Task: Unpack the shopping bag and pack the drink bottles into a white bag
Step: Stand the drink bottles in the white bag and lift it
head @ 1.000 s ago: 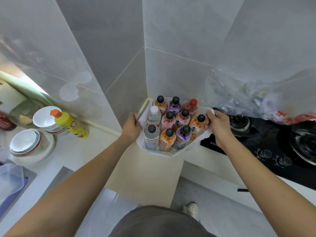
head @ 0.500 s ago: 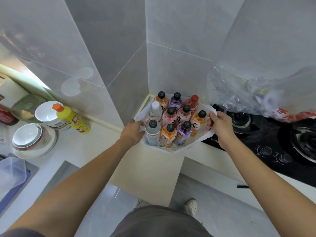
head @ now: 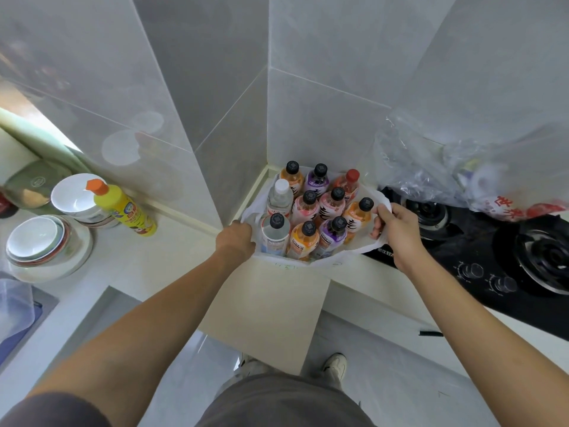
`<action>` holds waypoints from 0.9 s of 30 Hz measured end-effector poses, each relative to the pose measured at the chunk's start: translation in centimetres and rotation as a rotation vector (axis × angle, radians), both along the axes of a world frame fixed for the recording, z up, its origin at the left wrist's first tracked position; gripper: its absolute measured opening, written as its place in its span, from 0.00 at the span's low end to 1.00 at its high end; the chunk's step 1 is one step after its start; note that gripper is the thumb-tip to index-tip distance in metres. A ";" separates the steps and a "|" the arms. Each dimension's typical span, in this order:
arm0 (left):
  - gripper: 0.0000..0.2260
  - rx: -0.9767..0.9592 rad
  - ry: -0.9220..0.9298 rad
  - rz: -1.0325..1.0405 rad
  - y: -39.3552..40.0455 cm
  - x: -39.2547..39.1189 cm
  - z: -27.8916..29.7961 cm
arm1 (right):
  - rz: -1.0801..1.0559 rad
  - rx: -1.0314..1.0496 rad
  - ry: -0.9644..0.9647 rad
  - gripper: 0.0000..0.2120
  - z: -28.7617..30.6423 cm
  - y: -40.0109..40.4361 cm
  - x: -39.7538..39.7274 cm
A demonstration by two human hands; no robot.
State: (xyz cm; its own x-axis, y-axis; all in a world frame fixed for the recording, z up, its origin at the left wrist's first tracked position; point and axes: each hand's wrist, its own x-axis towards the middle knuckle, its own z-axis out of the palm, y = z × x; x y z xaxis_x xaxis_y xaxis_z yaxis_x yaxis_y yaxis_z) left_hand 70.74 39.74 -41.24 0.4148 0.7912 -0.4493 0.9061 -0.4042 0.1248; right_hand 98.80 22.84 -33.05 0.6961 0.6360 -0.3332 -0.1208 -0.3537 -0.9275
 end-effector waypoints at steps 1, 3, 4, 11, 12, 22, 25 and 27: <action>0.16 0.019 0.018 -0.021 0.0 -0.1 0.1 | 0.001 0.000 -0.001 0.12 0.0 0.0 0.0; 0.16 0.037 0.018 -0.032 0.0 -0.2 0.4 | 0.010 0.003 -0.010 0.12 0.0 0.1 -0.2; 0.14 0.052 -0.012 -0.027 -0.1 -0.2 0.7 | 0.013 0.008 -0.015 0.12 0.0 0.2 -0.2; 0.10 0.186 -0.525 0.107 -0.8 -0.3 3.9 | 0.041 0.033 -0.042 0.13 1.2 1.0 -0.7; 0.11 0.180 -0.631 0.153 -1.0 -0.2 4.6 | 0.045 0.035 -0.035 0.13 1.5 1.2 -0.8; 0.22 -0.232 -1.123 0.415 -0.9 5.2 12.0 | 0.042 0.075 0.005 0.12 4.8 3.8 -0.7; 0.14 -0.230 -1.227 0.457 -0.5 6.8 15.4 | -0.012 0.119 0.026 0.13 5.6 4.7 -1.1; 0.10 -0.237 -1.288 0.435 0.2 8.1 17.8 | -0.031 0.155 0.038 0.13 6.6 5.2 -1.0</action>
State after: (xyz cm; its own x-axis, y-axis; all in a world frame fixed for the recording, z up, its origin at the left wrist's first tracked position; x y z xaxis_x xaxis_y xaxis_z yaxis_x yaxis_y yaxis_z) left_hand 78.84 39.90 -23.40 0.3781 0.9222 -0.0812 0.1459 0.0273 0.9889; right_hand 97.82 28.06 -26.44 0.7050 0.6601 -0.2592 -0.1656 -0.2021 -0.9653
